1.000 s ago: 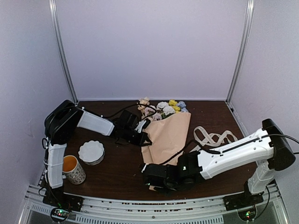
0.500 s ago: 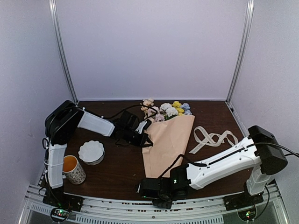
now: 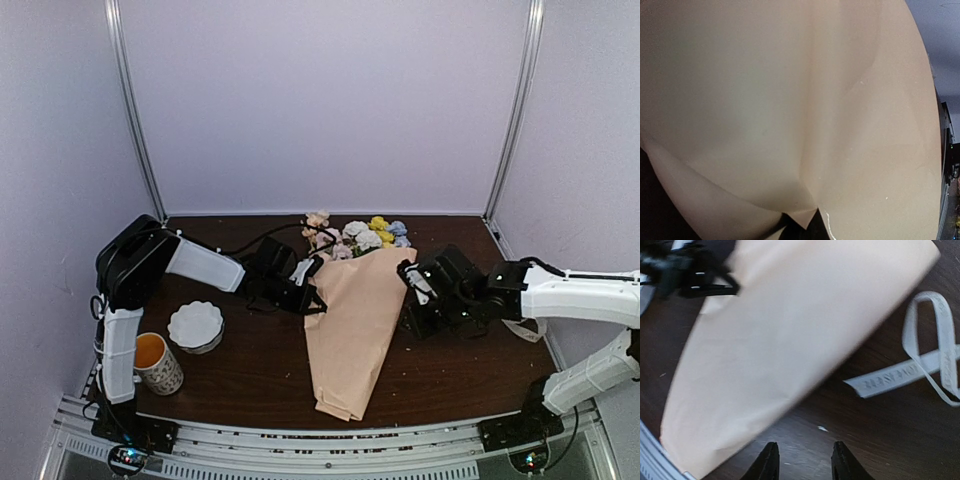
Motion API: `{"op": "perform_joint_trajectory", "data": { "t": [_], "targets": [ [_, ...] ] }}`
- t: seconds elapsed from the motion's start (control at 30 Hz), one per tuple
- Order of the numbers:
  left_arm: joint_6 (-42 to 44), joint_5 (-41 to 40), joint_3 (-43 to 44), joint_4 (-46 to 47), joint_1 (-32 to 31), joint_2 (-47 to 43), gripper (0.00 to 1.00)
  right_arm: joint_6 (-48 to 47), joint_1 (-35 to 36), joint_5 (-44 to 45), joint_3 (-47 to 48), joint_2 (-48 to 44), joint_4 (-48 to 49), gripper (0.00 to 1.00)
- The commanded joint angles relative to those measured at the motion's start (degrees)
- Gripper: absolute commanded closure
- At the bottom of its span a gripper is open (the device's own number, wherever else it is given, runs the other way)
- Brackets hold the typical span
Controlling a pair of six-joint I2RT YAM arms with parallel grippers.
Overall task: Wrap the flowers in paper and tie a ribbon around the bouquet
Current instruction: Adjust the folded wrapping paper at the center of the board, then pick up the ribbon from the center of the board.
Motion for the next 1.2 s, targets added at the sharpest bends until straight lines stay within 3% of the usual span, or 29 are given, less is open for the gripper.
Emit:
{"op": "perform_joint_trajectory", "data": {
  "t": [0.0,0.1,0.23,0.4,0.57,0.7,0.87,1.17],
  "targets": [
    [1.7,-5.7,-1.6,-4.3,1.6,2.0,1.0,0.2,-12.8,1.4,-2.8,-0.8,-5.4,0.6],
    [1.6,-5.7,-1.8,-4.2,1.6,2.0,1.0,-3.8,-20.6,-1.5,-0.4,3.4,-4.3,0.57],
    [1.6,-5.5,-2.1,-4.0,1.6,2.0,1.0,-8.9,-25.6,-4.5,5.2,13.4,-5.2,0.55],
    [2.4,-5.8,-2.1,-4.5,1.6,2.0,1.0,-13.0,-26.0,-1.5,14.3,25.3,-9.3,0.55],
    [2.7,-5.9,-1.8,-4.6,1.6,2.2,1.0,-14.4,-26.0,-0.2,19.7,31.5,-10.8,0.55],
    [3.4,-5.9,-1.2,-5.2,1.6,2.5,1.0,-15.2,-25.8,-1.5,22.4,33.6,-11.3,0.57],
    [4.1,-6.1,-0.6,-6.1,1.6,2.5,1.0,-15.6,-25.9,-6.1,25.6,36.9,-15.3,0.7],
    [4.4,-5.7,-0.5,-6.4,1.6,2.5,1.0,-17.2,-26.0,-2.4,29.6,32.0,-19.3,0.69]
  ]
}}
